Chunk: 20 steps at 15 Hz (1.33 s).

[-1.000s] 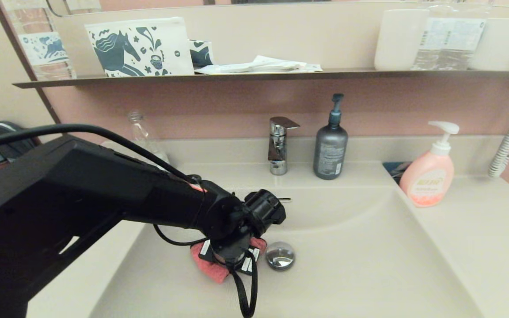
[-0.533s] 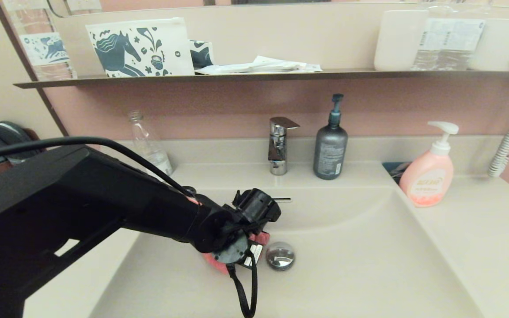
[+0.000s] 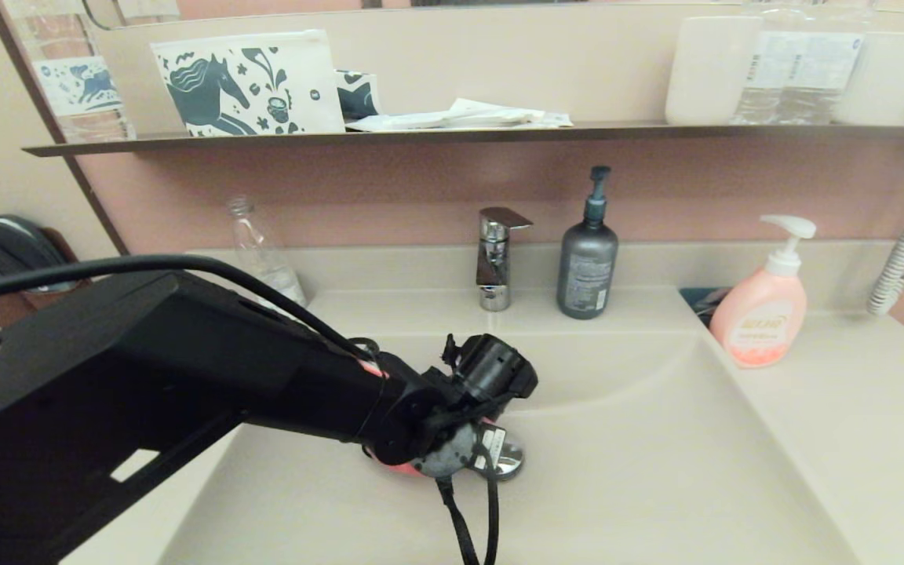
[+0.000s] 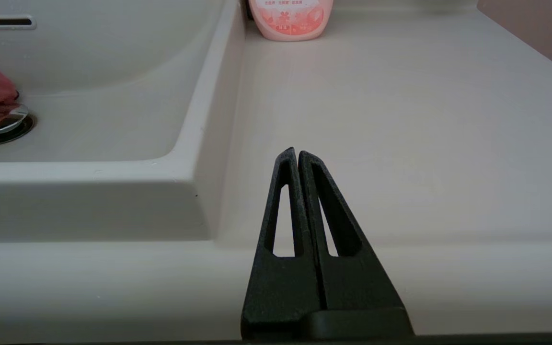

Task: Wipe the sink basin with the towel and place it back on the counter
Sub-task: Wipe the sink

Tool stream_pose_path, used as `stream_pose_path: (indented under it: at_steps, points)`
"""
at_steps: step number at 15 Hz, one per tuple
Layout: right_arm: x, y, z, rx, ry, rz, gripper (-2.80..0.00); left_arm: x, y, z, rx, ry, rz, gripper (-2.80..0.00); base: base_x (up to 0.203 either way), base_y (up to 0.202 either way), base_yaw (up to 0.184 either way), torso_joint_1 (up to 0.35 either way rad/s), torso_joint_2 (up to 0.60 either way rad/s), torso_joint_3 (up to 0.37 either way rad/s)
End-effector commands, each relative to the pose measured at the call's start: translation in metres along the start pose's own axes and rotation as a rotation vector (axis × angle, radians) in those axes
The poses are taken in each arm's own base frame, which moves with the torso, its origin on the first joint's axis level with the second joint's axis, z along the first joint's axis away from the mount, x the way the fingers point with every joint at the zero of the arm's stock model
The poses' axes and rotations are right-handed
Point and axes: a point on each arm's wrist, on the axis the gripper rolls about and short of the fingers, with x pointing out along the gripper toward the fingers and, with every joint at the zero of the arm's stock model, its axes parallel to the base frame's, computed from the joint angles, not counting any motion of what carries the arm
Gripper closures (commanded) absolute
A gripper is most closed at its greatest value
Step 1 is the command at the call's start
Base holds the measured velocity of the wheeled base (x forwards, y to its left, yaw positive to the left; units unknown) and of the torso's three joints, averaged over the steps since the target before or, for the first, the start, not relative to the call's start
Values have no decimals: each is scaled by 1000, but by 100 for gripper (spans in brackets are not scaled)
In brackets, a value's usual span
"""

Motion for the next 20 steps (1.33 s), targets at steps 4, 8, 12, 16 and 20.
stream_pose_path:
  at_steps: [4, 8, 12, 16, 20]
  points:
    - [0, 0, 0, -1, 1, 0, 0, -29, -33, 7, -24, -67, -77, 0, 0, 0, 0, 0, 0, 0]
    - [0, 0, 0, -1, 1, 0, 0, -40, -48, 22, -84, -80, -107, 0, 0, 0, 0, 0, 0, 0]
    - [0, 0, 0, -1, 1, 0, 0, -52, -61, 29, -178, -89, -135, 0, 0, 0, 0, 0, 0, 0]
    - [0, 0, 0, -1, 1, 0, 0, -82, -83, 23, -260, -20, -140, 0, 0, 0, 0, 0, 0, 0]
    - [0, 0, 0, -1, 1, 0, 0, -90, -84, 0, -244, 118, -74, 0, 0, 0, 0, 0, 0, 0]
